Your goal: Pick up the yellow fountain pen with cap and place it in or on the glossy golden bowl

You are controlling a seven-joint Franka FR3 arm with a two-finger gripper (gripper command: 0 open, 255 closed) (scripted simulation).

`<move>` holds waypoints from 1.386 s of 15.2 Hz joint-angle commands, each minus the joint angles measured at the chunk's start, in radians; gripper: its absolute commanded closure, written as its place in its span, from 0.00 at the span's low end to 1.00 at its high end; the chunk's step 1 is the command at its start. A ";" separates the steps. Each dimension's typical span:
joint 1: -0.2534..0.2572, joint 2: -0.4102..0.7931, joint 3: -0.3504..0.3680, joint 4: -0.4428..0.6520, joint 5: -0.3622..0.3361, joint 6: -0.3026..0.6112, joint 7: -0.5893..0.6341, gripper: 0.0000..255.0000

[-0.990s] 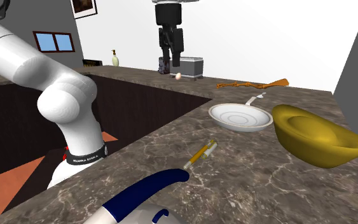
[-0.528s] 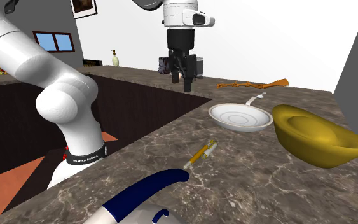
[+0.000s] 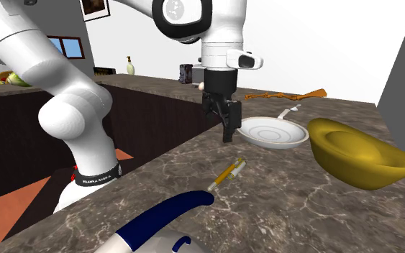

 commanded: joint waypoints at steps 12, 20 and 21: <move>-0.017 0.227 -0.096 -0.047 -0.037 0.269 -0.089 0.00; -0.017 0.226 -0.096 -0.047 -0.037 0.268 -0.089 0.00; -0.017 0.226 -0.096 -0.047 -0.037 0.268 -0.089 1.00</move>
